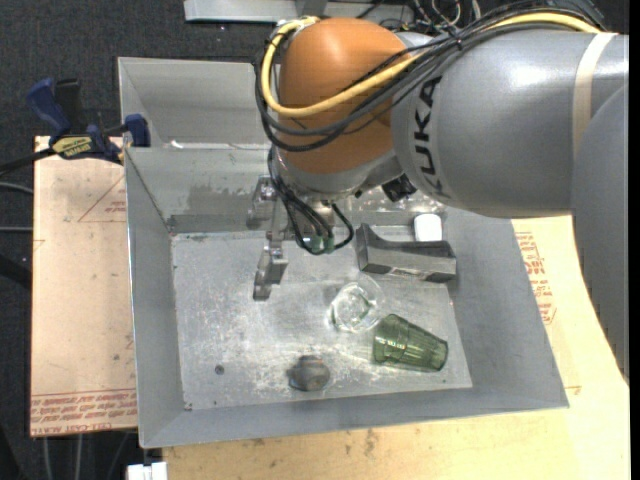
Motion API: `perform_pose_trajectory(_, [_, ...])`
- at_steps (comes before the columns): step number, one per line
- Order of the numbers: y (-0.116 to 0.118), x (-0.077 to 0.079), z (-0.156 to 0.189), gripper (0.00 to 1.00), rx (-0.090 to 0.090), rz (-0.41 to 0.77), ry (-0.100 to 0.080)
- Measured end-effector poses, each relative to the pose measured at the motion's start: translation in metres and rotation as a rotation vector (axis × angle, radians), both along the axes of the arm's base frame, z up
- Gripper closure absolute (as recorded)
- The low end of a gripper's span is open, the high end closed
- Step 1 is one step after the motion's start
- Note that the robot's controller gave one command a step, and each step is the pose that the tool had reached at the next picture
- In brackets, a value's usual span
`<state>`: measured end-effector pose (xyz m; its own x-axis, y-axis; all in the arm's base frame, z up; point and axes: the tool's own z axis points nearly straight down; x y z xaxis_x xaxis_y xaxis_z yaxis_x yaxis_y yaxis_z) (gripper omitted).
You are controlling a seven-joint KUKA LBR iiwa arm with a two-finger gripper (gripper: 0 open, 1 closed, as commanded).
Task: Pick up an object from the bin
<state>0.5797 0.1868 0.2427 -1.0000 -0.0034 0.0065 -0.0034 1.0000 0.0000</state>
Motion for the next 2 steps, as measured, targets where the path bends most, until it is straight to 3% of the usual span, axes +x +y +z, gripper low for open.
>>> perform_pose_trajectory(1, [-0.0012,0.0018,0.0041,1.0,0.001,-0.004,-0.007])
perform_pose_trajectory(2, [-0.0013,0.0018,0.0041,1.0,0.001,-0.004,-0.007])
